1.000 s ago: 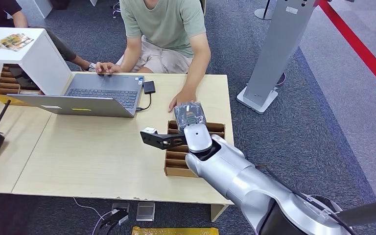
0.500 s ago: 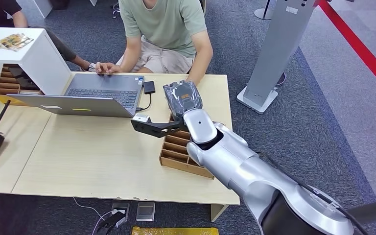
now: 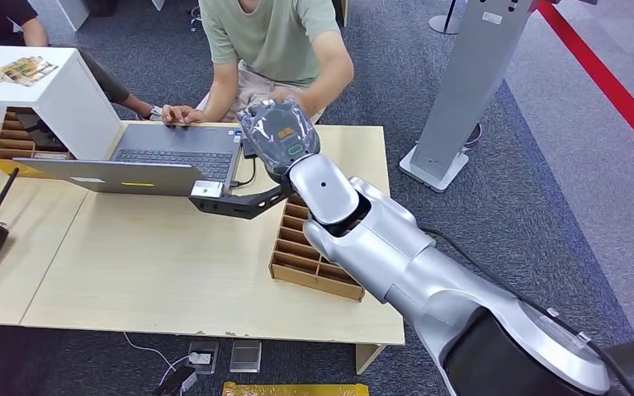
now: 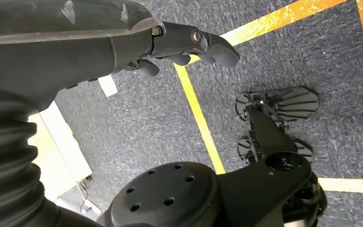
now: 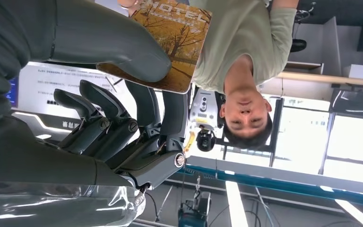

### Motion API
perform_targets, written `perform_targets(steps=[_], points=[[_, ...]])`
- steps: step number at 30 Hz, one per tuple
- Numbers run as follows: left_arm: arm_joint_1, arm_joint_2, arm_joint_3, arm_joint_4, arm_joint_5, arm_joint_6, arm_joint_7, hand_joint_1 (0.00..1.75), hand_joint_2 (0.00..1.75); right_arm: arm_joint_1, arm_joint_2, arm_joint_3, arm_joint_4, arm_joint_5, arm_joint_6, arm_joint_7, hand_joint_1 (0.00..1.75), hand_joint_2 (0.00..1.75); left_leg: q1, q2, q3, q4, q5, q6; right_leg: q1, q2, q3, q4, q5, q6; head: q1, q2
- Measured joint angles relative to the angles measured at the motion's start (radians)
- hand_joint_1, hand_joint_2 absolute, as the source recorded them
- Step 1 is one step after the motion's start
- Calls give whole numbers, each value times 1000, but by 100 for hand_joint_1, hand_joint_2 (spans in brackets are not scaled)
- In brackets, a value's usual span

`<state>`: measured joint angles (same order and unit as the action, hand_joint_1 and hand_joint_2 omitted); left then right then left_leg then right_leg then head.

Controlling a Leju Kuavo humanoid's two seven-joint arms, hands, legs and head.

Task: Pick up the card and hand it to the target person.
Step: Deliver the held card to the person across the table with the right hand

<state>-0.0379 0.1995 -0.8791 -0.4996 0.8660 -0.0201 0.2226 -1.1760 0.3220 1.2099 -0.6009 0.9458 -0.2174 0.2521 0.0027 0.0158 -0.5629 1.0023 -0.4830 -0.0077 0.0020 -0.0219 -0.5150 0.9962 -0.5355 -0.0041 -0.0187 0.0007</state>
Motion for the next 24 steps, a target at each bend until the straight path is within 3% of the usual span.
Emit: perform_targets(steps=[7,9,12,13,24], points=[[4,20,-27,-60,58,33,17,0,175,-1,0,-4,-8,-18,9,20,175,175,0,0,0,0,0,0,0,0,0,0,0,0,0,0],[4,27,-38,-74,76,38,20,0,175,0,0,-2,-6,-19,9,22,161,175,0,0,0,0,0,0,0,0,0,0,0,0,0,0],[4,36,-55,-93,91,44,21,0,175,-1,0,2,-3,-14,9,33,35,175,0,0,0,0,0,0,0,0,0,0,0,0,0,0],[4,39,-61,-98,94,45,21,0,175,-1,0,3,-3,-13,9,37,1,175,0,0,0,0,0,0,0,0,0,0,0,0,0,0],[-8,62,-123,-108,134,-4,-5,0,175,13,-1,-25,3,-100,49,8,0,175,0,0,0,0,0,0,0,0,0,0,0,0,-1,0]])
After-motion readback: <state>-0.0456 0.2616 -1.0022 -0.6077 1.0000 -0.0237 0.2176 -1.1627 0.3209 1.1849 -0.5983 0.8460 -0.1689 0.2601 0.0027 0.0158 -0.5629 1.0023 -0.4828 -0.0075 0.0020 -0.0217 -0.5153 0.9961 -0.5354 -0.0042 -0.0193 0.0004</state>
